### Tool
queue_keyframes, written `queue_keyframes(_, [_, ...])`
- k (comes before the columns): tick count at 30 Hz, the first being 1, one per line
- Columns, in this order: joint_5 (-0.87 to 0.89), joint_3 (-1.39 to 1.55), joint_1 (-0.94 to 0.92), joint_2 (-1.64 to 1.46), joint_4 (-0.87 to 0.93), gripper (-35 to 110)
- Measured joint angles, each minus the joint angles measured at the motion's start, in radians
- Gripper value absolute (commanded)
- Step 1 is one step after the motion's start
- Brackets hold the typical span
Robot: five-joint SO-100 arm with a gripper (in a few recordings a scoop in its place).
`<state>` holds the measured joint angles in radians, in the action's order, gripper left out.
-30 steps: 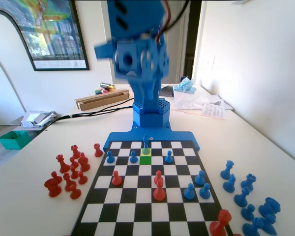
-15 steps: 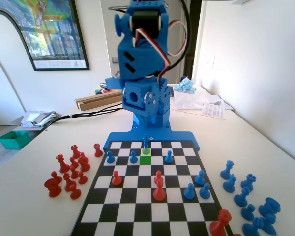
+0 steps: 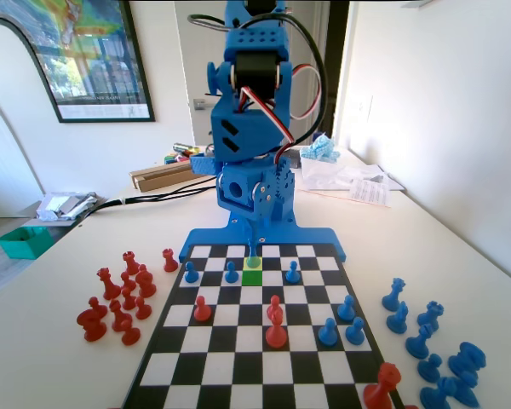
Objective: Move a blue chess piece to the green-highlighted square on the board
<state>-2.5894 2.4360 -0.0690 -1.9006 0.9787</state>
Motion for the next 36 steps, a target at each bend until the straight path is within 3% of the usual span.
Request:
queue_keyframes(23, [-0.041,0.114,-0.028,0.091,-0.207,14])
queue_keyframes(31, [-0.051,0.137,-0.028,0.091,-0.225,1])
queue_keyframes(36, [-0.058,0.137,-0.037,0.091,-0.227,1])
